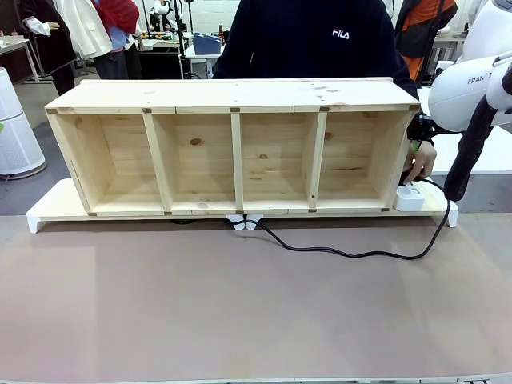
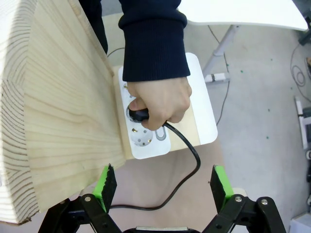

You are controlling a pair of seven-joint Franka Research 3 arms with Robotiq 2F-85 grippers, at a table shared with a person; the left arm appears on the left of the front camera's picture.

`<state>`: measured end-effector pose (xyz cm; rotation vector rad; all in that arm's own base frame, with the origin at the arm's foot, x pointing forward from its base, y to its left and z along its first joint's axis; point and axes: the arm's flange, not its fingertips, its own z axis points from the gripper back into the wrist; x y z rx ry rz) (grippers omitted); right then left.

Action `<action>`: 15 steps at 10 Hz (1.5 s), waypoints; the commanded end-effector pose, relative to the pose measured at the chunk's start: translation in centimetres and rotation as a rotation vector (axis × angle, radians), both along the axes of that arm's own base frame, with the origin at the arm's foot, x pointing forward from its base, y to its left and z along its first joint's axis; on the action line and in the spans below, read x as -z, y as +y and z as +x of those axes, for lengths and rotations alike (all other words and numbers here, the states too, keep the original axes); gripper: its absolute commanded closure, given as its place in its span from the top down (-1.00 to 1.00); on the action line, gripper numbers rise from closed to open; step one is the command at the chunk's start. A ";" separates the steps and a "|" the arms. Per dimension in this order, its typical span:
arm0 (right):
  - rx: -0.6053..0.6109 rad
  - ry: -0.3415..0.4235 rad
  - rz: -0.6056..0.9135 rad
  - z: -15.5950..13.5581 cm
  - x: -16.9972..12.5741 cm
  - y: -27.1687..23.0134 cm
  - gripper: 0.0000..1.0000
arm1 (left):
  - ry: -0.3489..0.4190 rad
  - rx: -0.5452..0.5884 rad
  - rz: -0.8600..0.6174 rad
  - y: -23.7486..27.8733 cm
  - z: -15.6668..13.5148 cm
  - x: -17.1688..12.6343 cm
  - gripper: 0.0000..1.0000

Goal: Perform cable management.
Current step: Release the Power Cable when the human grasps it.

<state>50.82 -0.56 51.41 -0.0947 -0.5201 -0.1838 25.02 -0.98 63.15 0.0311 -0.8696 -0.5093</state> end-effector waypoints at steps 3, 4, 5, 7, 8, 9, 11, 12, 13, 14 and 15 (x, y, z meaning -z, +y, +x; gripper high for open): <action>0.000 0.000 -0.001 0.0 0.0 0.0 1.00 | -0.005 -0.011 -0.015 -0.1 0.2 0.0 1.00; 0.000 0.000 -0.001 0.0 0.0 0.0 1.00 | -0.005 -0.011 -0.015 -0.1 0.2 0.0 1.00; 0.000 0.000 -0.001 0.0 0.0 0.0 1.00 | -0.005 -0.011 -0.015 -0.1 0.2 0.0 1.00; 0.000 0.000 -0.001 0.0 0.0 0.0 1.00 | -0.005 -0.011 -0.015 -0.1 0.2 0.0 1.00; 0.000 0.000 -0.001 0.0 0.0 0.0 1.00 | -0.005 -0.011 -0.015 -0.1 0.2 0.0 1.00; 0.000 0.000 -0.001 0.0 0.0 0.0 1.00 | -0.005 -0.011 -0.015 -0.1 0.2 0.0 1.00; 0.000 0.000 -0.001 0.0 0.0 0.0 1.00 | -0.005 -0.011 -0.015 -0.1 0.2 0.0 1.00; 0.000 0.000 -0.001 0.0 0.0 0.0 1.00 | -0.005 -0.011 -0.015 -0.1 0.2 0.0 1.00; 0.000 0.000 -0.001 0.0 0.0 0.0 1.00 | -0.005 -0.011 -0.015 -0.1 0.2 0.0 1.00; 0.000 0.000 -0.001 0.0 0.0 0.0 1.00 | -0.005 -0.011 -0.015 -0.1 0.2 0.0 1.00; 0.000 0.000 -0.001 0.0 0.0 0.0 1.00 | -0.005 -0.011 -0.015 -0.1 0.2 0.0 1.00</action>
